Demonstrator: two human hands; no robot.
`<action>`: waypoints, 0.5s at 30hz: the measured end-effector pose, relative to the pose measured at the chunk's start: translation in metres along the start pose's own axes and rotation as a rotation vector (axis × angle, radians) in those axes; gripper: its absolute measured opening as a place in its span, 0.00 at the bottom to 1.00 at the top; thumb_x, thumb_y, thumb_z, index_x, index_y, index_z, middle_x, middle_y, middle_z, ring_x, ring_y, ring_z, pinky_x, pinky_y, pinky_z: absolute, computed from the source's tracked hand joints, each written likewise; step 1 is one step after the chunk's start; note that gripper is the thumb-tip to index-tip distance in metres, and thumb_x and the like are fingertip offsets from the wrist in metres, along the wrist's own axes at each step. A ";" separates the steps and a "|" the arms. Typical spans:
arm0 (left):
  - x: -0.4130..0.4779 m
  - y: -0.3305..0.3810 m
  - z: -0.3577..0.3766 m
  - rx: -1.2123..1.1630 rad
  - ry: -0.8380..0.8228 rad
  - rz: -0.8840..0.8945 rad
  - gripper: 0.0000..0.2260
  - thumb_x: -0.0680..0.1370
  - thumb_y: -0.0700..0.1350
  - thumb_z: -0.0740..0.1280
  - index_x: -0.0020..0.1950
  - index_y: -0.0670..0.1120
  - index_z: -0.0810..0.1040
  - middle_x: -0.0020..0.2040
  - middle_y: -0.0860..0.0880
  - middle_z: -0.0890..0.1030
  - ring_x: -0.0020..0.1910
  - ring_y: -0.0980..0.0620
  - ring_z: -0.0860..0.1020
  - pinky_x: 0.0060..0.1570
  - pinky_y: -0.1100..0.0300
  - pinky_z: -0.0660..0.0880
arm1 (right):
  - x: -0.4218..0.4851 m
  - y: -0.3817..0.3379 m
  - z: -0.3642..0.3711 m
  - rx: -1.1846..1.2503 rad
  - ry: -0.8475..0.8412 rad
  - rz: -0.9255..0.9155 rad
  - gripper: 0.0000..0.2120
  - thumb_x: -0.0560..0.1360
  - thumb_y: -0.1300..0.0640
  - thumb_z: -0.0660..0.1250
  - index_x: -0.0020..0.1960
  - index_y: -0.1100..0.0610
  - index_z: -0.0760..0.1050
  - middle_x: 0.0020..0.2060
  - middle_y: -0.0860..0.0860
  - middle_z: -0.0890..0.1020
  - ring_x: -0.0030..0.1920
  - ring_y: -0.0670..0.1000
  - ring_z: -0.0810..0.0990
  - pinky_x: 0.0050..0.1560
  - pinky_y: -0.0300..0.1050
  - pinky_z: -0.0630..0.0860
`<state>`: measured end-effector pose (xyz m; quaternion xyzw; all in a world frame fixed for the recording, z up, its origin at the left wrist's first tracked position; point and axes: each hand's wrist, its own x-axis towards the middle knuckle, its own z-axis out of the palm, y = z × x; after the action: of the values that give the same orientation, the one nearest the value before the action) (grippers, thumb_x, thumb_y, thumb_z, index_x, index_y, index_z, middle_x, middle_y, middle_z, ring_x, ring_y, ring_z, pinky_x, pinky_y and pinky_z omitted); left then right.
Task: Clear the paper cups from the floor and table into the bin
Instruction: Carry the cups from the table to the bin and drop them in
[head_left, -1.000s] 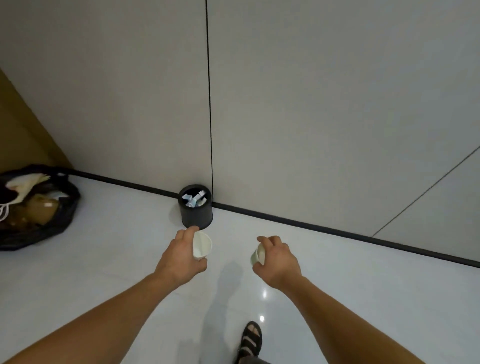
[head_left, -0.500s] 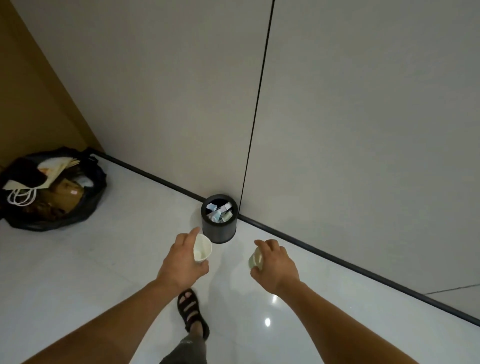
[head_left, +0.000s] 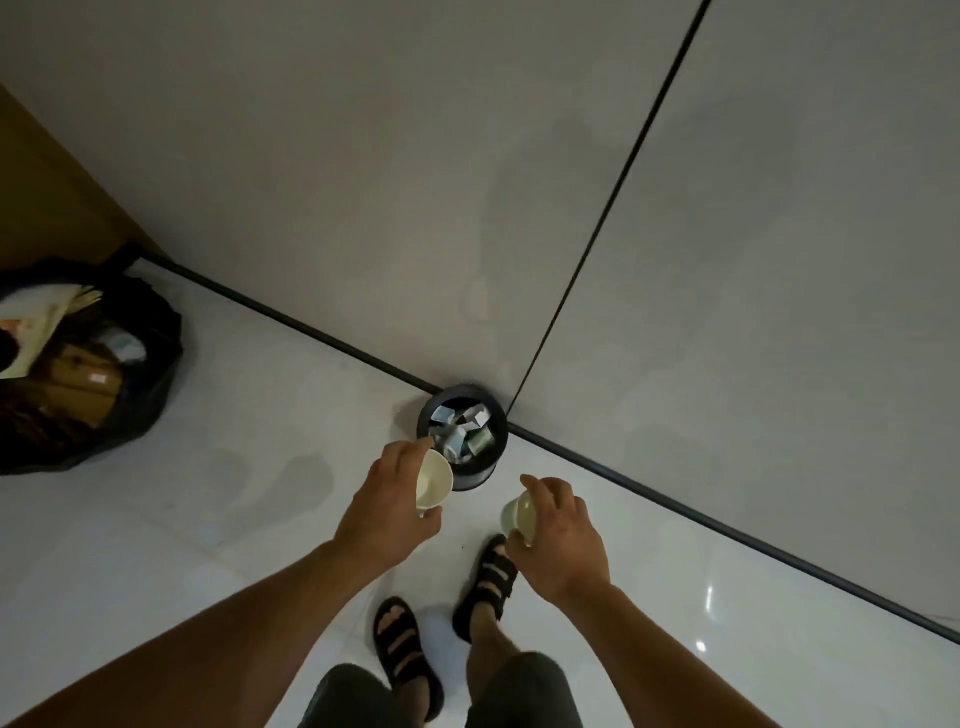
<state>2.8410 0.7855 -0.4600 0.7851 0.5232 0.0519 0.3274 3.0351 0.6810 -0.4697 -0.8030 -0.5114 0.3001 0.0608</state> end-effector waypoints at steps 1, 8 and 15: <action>0.019 -0.008 0.008 0.013 -0.003 0.010 0.38 0.70 0.49 0.75 0.74 0.50 0.60 0.68 0.49 0.65 0.63 0.49 0.69 0.54 0.59 0.73 | 0.020 0.003 0.007 0.002 -0.001 -0.002 0.35 0.73 0.44 0.69 0.75 0.44 0.57 0.71 0.46 0.63 0.67 0.52 0.66 0.63 0.46 0.73; 0.135 -0.078 0.101 0.011 -0.004 -0.050 0.38 0.69 0.48 0.75 0.74 0.50 0.60 0.67 0.49 0.66 0.63 0.49 0.70 0.53 0.61 0.71 | 0.160 0.040 0.087 -0.004 -0.022 -0.043 0.34 0.73 0.45 0.68 0.75 0.45 0.57 0.69 0.48 0.65 0.65 0.51 0.68 0.60 0.45 0.74; 0.254 -0.157 0.218 0.062 0.032 0.060 0.39 0.67 0.48 0.77 0.73 0.48 0.62 0.66 0.45 0.69 0.63 0.45 0.70 0.55 0.57 0.71 | 0.294 0.083 0.196 -0.077 0.037 -0.084 0.32 0.75 0.44 0.66 0.75 0.50 0.60 0.70 0.52 0.68 0.67 0.54 0.69 0.64 0.49 0.71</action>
<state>2.9234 0.9396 -0.7859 0.8091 0.5063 0.0582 0.2928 3.0809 0.8531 -0.7860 -0.7880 -0.5544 0.2625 0.0520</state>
